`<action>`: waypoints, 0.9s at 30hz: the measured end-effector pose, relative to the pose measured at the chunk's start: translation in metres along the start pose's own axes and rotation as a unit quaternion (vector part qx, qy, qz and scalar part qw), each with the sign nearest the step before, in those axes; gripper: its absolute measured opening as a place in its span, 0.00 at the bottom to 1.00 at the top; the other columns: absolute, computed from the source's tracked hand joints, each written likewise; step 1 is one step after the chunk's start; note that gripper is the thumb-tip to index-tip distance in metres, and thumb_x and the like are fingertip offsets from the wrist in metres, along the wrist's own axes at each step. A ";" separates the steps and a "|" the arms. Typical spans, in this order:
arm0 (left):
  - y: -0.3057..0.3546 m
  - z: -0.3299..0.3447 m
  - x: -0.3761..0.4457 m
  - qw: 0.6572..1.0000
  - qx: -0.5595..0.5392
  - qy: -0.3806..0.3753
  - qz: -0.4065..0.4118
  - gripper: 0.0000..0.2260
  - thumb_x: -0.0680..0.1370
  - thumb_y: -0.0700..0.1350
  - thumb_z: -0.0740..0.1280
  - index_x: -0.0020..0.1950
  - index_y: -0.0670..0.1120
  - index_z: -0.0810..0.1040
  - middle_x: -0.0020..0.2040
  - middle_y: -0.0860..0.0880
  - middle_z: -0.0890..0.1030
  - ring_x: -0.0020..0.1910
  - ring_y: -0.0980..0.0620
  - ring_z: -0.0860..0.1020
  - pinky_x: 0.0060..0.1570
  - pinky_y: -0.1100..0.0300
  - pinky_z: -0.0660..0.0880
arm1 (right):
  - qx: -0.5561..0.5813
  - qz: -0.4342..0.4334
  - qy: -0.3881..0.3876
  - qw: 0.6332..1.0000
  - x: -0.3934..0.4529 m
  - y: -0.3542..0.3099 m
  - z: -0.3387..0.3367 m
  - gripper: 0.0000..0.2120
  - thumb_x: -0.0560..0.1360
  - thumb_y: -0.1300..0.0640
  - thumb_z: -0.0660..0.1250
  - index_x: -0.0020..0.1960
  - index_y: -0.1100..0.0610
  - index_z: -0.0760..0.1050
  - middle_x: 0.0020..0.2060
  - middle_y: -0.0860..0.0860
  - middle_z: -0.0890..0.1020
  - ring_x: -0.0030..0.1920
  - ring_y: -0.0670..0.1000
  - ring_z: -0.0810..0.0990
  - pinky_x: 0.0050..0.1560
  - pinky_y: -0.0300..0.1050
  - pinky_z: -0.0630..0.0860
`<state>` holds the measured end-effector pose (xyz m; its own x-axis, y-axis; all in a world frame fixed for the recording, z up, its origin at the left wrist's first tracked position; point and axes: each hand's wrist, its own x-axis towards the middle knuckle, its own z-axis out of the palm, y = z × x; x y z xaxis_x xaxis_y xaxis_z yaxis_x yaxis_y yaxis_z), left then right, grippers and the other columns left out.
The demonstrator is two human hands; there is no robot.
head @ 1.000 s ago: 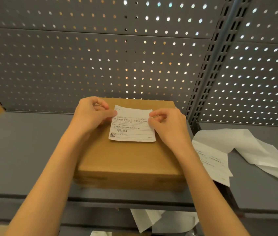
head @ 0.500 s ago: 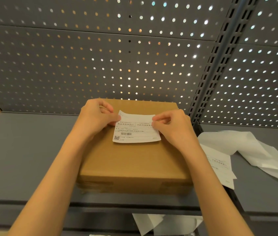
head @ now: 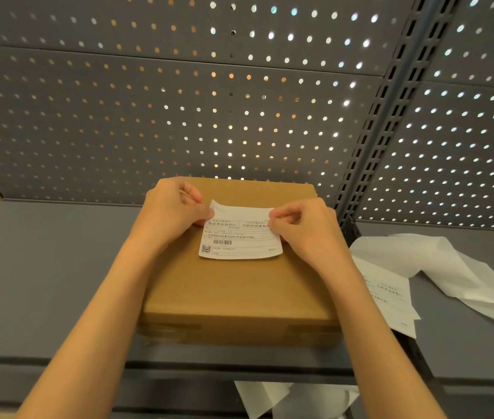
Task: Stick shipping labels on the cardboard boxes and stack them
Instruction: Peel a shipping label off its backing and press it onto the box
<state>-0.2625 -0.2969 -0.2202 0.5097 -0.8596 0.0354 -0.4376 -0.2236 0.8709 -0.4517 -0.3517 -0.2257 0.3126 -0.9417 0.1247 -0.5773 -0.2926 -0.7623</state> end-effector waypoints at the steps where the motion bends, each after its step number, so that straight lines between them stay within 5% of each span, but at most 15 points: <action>1: 0.000 0.000 0.000 1.000 0.003 -0.001 0.002 0.10 0.69 0.38 0.74 0.41 0.45 0.74 0.33 0.48 0.83 0.34 0.56 0.79 0.35 0.61 0.70 | -0.006 -0.003 0.000 1.000 0.000 0.000 0.000 0.07 0.73 0.61 0.67 0.47 0.52 0.82 0.35 0.50 0.82 0.33 0.42 0.74 0.28 0.26 0.68; 6: 0.000 0.000 0.001 1.000 0.030 -0.004 0.001 0.11 0.68 0.39 0.75 0.41 0.45 0.72 0.33 0.49 0.82 0.37 0.54 0.78 0.41 0.58 0.72 | -0.041 -0.014 0.006 0.999 0.002 0.001 0.001 0.07 0.73 0.60 0.67 0.49 0.53 0.83 0.32 0.44 0.78 0.33 0.41 0.74 0.30 0.23 0.67; 21: 0.009 -0.001 0.006 0.993 0.115 -0.038 -0.007 0.14 0.69 0.40 0.74 0.46 0.44 0.71 0.38 0.48 0.82 0.41 0.50 0.80 0.47 0.55 0.76 | -0.082 -0.018 -0.004 0.996 0.002 -0.005 0.002 0.12 0.73 0.60 0.62 0.48 0.66 0.80 0.45 0.64 0.82 0.50 0.62 0.78 0.41 0.54 0.78; 25: 0.011 0.000 0.006 0.986 0.163 -0.026 -0.001 0.15 0.68 0.43 0.75 0.48 0.44 0.71 0.40 0.51 0.78 0.42 0.53 0.76 0.37 0.60 0.69 | -0.091 -0.025 0.001 0.996 0.001 -0.006 0.002 0.12 0.75 0.62 0.60 0.51 0.69 0.77 0.47 0.66 0.80 0.51 0.64 0.77 0.44 0.60 0.77; 27: 0.010 -0.001 0.007 0.979 0.205 -0.014 -0.003 0.16 0.68 0.46 0.75 0.47 0.45 0.71 0.44 0.50 0.78 0.47 0.49 0.75 0.40 0.59 0.67 | -0.091 -0.030 0.000 0.995 0.000 -0.006 0.002 0.13 0.75 0.62 0.59 0.52 0.69 0.77 0.47 0.67 0.79 0.50 0.64 0.77 0.43 0.60 0.76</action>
<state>-0.2630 -0.3044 -0.2105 0.4958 -0.8684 0.0128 -0.6983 -0.3899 0.6003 -0.4465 -0.3491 -0.2228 0.3509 -0.9215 0.1663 -0.6843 -0.3736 -0.6263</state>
